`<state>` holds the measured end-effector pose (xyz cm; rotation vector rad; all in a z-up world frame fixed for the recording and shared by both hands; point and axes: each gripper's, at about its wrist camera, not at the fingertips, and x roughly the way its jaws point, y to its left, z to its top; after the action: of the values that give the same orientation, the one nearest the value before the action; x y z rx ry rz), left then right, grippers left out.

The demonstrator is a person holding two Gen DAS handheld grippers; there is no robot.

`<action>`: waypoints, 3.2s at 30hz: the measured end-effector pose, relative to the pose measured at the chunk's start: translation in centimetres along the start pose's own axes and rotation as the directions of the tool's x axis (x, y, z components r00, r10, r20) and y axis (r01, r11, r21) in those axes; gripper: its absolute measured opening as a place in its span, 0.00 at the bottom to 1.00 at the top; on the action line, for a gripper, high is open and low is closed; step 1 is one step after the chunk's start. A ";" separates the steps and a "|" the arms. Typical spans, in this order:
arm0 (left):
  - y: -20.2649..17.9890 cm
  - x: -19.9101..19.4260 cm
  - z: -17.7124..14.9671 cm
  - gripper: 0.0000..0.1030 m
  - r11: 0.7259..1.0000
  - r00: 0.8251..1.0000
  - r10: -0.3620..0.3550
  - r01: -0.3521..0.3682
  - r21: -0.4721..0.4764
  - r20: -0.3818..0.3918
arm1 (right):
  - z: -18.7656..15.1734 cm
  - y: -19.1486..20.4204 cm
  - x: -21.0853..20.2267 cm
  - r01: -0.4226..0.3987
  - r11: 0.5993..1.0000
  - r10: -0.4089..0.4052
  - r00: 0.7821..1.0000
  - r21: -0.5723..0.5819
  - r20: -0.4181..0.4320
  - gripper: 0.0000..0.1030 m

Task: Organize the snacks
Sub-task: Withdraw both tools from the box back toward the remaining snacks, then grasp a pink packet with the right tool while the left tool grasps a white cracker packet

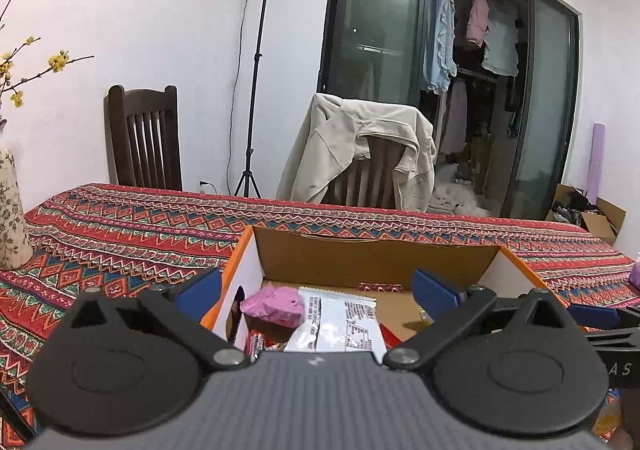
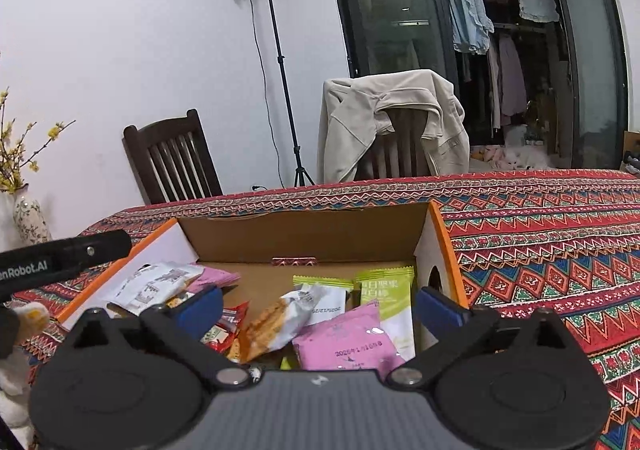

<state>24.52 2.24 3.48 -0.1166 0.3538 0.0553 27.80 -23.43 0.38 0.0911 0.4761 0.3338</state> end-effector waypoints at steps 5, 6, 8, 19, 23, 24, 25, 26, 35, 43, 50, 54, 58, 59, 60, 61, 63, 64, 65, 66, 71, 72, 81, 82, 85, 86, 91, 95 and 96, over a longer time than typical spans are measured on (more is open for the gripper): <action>-0.3 -1.3 0.7 1.00 1.000 1.000 -0.005 0.005 -0.018 0.012 | 0.4 0.2 -1.0 0.003 1.000 -0.002 1.000 -0.009 0.020 1.00; -0.5 -1.7 1.1 1.00 1.000 1.000 0.008 -0.008 -0.020 0.007 | 0.5 0.3 -1.3 0.002 1.000 -0.002 1.000 -0.014 0.026 1.00; -0.5 -2.5 1.5 1.00 1.000 1.000 0.011 -0.011 -0.023 0.016 | 0.9 0.7 -2.0 -0.001 1.000 0.002 0.999 -0.021 0.033 1.00; 0.1 -6.3 1.1 1.00 1.000 1.000 0.002 -0.002 0.002 -0.017 | 0.7 2.1 -6.4 -0.003 0.997 0.005 0.999 -0.075 0.037 1.00; 0.6 -7.7 0.0 1.00 1.000 0.999 0.000 0.001 0.026 -0.038 | -0.3 2.3 -7.5 -0.005 0.995 0.007 1.000 -0.099 0.017 1.00; 0.7 -8.0 -0.4 1.00 1.000 0.999 0.000 0.001 0.029 -0.042 | -0.6 2.4 -7.8 -0.006 0.995 0.007 1.000 -0.103 0.010 1.00; 0.9 -8.2 -0.6 1.00 1.000 0.999 0.000 0.001 0.030 -0.047 | -0.9 2.5 -8.0 -0.008 0.994 0.008 1.000 -0.108 0.003 1.00; 1.1 -8.5 -1.0 1.00 1.000 0.999 0.004 -0.003 0.029 -0.052 | -1.3 2.6 -8.3 -0.011 0.993 0.010 1.000 -0.115 -0.006 1.00; 3.6 -9.8 -4.3 1.00 1.000 0.993 0.027 -0.026 0.007 -0.118 | -5.1 3.5 -9.2 -0.049 0.985 0.034 0.995 -0.163 -0.097 1.00; 4.8 -9.4 -7.4 1.00 0.999 0.983 0.031 -0.033 -0.008 -0.179 | -7.8 4.0 -7.9 -0.051 0.976 0.007 0.979 -0.212 -0.203 1.00; 5.4 -9.0 -8.3 1.00 0.999 0.979 0.012 -0.020 -0.039 -0.205 | -8.8 4.7 -5.8 -0.059 0.972 -0.004 0.963 -0.226 -0.269 1.00; 5.6 -8.7 -8.6 1.00 0.998 0.975 -0.003 -0.009 -0.055 -0.221 | -9.2 4.5 -5.3 -0.074 0.976 0.015 0.960 -0.204 -0.279 1.00; 5.5 -8.7 -8.7 1.00 0.999 0.975 -0.008 -0.004 -0.053 -0.221 | -9.4 4.7 -5.6 -0.075 0.973 0.014 0.964 -0.218 -0.266 0.98; 5.4 -8.7 -8.7 1.00 0.999 0.975 -0.007 -0.004 -0.050 -0.221 | -9.4 4.7 -5.7 -0.079 0.972 0.018 0.965 -0.220 -0.263 0.96; 5.4 -8.7 -8.7 1.00 0.999 0.975 -0.006 -0.005 -0.047 -0.221 | -9.4 4.7 -5.8 -0.084 0.972 0.025 0.965 -0.219 -0.261 0.89; 5.3 -8.7 -8.7 1.00 0.999 0.975 -0.006 -0.005 -0.045 -0.222 | -9.4 4.7 -6.0 -0.092 0.972 0.034 0.966 -0.217 -0.256 0.84; 5.2 -8.6 -8.8 1.00 0.999 0.974 -0.004 -0.006 -0.042 -0.225 | -9.3 4.7 -6.2 -0.092 0.971 0.036 0.968 -0.219 -0.247 0.80; 5.2 -8.6 -8.8 1.00 0.999 0.974 -0.003 -0.006 -0.041 -0.226 | -9.3 4.7 -6.2 -0.094 0.972 0.039 0.969 -0.217 -0.244 0.77; 5.2 -8.6 -8.8 1.00 0.999 0.974 -0.002 -0.007 -0.040 -0.226 | -9.3 4.6 -6.3 -0.093 0.972 0.040 0.970 -0.214 -0.241 0.76; 5.1 -8.6 -8.8 1.00 0.999 0.974 -0.001 -0.009 -0.039 -0.226 | -9.2 4.5 -6.4 -0.090 0.974 0.039 0.971 -0.210 -0.237 0.73; 5.0 -8.3 -8.8 1.00 0.999 0.972 0.017 -0.025 -0.030 -0.235 | -9.0 3.9 -7.0 -0.081 0.982 0.047 0.980 -0.173 -0.192 0.69; 5.0 -8.3 -8.7 1.00 0.999 0.971 0.020 -0.027 -0.027 -0.240 | -9.0 3.7 -7.1 -0.079 0.983 0.048 0.982 -0.166 -0.183 0.69; 4.6 -6.6 -6.9 1.00 0.996 0.960 0.092 -0.087 0.031 -0.266 | -8.4 2.0 -7.6 -0.019 0.997 0.010 0.992 -0.073 -0.123 0.70; 4.6 -6.1 -6.8 1.00 0.994 0.955 0.106 -0.100 0.036 -0.277 | -8.4 1.8 -7.6 -0.015 0.998 0.007 0.993 -0.066 -0.119 0.70; 4.7 -4.7 -6.9 1.00 0.991 0.938 0.133 -0.125 0.047 -0.319 | -8.4 1.5 -7.7 -0.010 0.999 0.004 0.994 -0.050 -0.112 0.70; 4.8 -4.3 -7.0 1.00 0.990 0.933 0.139 -0.130 0.050 -0.332 | -8.4 1.4 -7.7 -0.009 0.999 0.003 0.994 -0.048 -0.111 0.70; 4.9 -3.1 -7.8 1.00 0.986 0.918 0.164 -0.153 0.060 -0.362 | -8.4 1.5 -7.8 -0.011 0.999 0.005 0.994 -0.049 -0.110 0.70; 5.0 -2.6 -8.1 0.87 0.987 0.912 0.163 -0.152 0.059 -0.377 | -8.4 1.5 -7.8 -0.012 0.999 0.006 0.994 -0.049 -0.110 0.70; 4.9 -2.5 -8.2 0.86 0.986 0.910 0.166 -0.153 0.064 -0.379 | -8.4 1.5 -7.8 -0.012 0.999 0.006 0.994 -0.049 -0.110 0.70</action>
<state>18.98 6.01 -3.79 -0.0651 0.7574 0.1908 16.95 -24.55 -3.46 0.0264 0.5761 0.3608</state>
